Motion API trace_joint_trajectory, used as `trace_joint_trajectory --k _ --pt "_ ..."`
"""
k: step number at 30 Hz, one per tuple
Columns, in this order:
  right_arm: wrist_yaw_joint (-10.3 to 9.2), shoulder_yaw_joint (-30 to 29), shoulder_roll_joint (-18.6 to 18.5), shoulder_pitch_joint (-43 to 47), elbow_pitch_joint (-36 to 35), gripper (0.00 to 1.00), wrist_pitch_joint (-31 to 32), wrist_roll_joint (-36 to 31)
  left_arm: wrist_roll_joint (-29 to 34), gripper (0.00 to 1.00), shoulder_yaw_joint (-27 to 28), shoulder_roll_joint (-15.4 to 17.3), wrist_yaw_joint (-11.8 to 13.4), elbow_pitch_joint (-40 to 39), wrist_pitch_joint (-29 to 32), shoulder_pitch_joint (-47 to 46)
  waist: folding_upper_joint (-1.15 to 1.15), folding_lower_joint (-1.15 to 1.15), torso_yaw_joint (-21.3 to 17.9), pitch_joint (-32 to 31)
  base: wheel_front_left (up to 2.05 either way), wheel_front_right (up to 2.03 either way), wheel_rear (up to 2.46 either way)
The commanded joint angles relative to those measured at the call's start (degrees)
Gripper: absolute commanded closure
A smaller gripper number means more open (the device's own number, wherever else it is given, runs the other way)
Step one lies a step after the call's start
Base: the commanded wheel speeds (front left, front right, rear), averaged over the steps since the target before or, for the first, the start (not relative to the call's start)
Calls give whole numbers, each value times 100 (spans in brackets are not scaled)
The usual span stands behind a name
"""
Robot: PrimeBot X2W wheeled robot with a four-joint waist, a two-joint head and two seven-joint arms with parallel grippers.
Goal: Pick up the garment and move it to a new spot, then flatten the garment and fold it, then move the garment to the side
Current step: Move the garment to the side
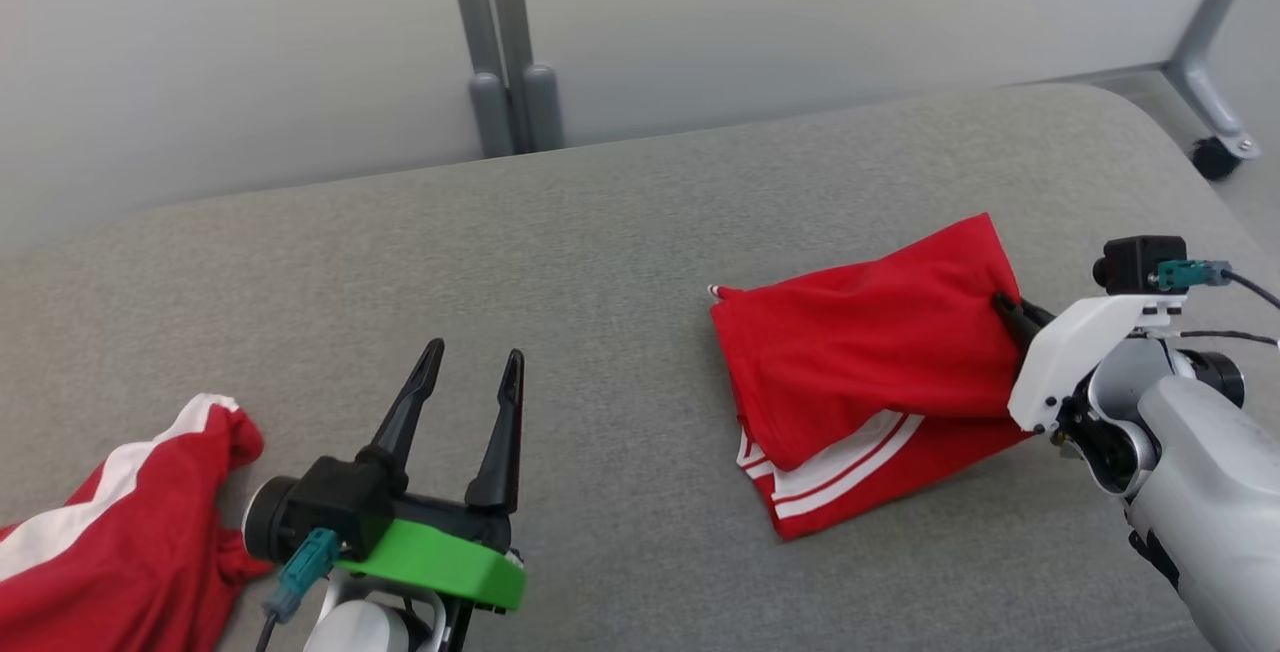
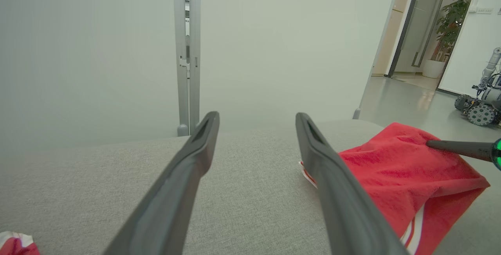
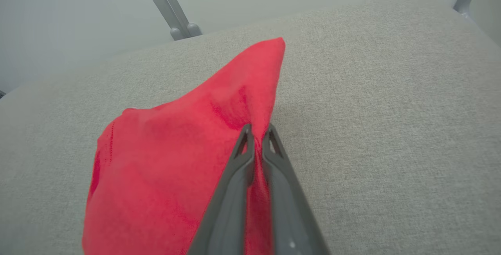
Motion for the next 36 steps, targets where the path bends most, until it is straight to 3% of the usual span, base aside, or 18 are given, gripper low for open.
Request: trace_joint_trajectory --k 1,7,14,24,30,34,35,36 --pt "-6 25 -27 -127 -39 100 -66 48 -26 0 -42 7 -31 15 0 -148 0 0 -652 291 0 0 0" --pt "-6 193 74 -421 -158 100 -198 260 19 0 -132 10 23 39 1 -406 0 0 -1164 639 0 0 0" --pt "-6 468 56 -913 -335 100 -445 628 201 0 -232 82 10 161 0 -684 0 0 -1297 1266 0 0 0" --pt "-6 940 -929 -1924 -395 100 -1138 1161 395 0 -414 367 -15 162 160 -1287 0 0 -1008 2510 0 0 0" --pt "-6 1118 -1470 -2227 178 100 -1346 1429 430 0 -470 457 -14 122 216 -1455 0 0 -857 2833 0 0 0" --pt "-6 1218 -1629 -2383 608 100 -1507 1440 415 0 -473 491 0 112 216 -1491 0 0 -805 2878 0 0 0" --pt "-6 1247 -1648 -2420 707 86 -1560 1376 409 0 -470 498 5 108 217 -1500 0 0 -797 2879 0 0 0" --pt "-6 1272 -1635 -2458 832 22 -1617 1318 402 0 -468 505 14 104 221 -1505 0 0 -789 2875 0 0 0"
